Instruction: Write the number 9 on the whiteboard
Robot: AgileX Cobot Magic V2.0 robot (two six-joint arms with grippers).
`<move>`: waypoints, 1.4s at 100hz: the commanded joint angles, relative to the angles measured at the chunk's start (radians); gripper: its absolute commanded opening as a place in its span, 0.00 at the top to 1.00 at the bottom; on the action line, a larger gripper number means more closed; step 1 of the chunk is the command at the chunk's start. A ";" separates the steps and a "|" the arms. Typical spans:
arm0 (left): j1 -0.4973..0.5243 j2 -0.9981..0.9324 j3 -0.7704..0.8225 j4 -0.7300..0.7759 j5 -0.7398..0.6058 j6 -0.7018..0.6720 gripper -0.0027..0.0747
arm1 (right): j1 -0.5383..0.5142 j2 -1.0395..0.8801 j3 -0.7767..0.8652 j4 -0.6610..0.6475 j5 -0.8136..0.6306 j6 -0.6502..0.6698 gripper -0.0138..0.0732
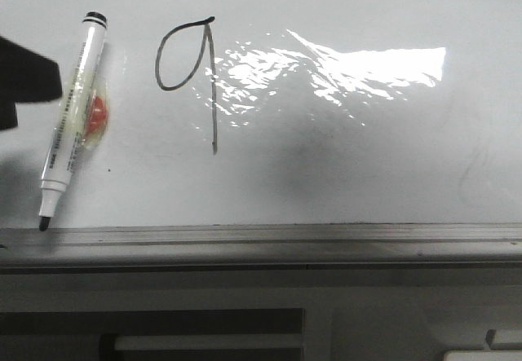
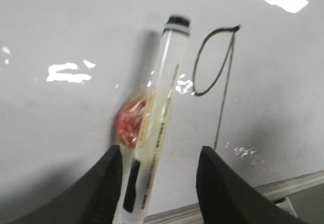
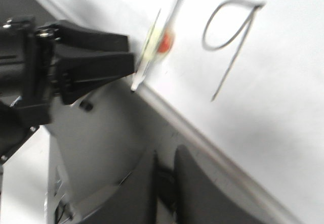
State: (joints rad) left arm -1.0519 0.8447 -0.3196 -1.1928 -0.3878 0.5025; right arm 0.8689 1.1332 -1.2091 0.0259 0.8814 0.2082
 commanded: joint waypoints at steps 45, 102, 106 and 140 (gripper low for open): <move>-0.003 -0.521 0.087 0.029 0.159 0.349 0.99 | 0.000 -0.666 0.627 -0.177 -0.697 -0.015 0.91; -0.003 -0.634 0.182 0.029 0.291 0.349 0.99 | 0.000 -1.127 1.036 -0.165 -0.781 -0.015 0.91; -0.003 -0.634 0.182 0.029 0.291 0.349 0.99 | 0.000 -1.127 1.036 -0.165 -0.781 -0.015 0.91; -0.003 -0.634 0.182 0.029 0.291 0.349 0.99 | 0.000 -1.126 1.036 -0.165 -0.781 -0.015 0.91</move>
State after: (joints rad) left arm -1.0519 0.2019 -0.1093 -1.1732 -0.0781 0.8469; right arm 0.8689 -0.0096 -0.1492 -0.1325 0.1839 0.2017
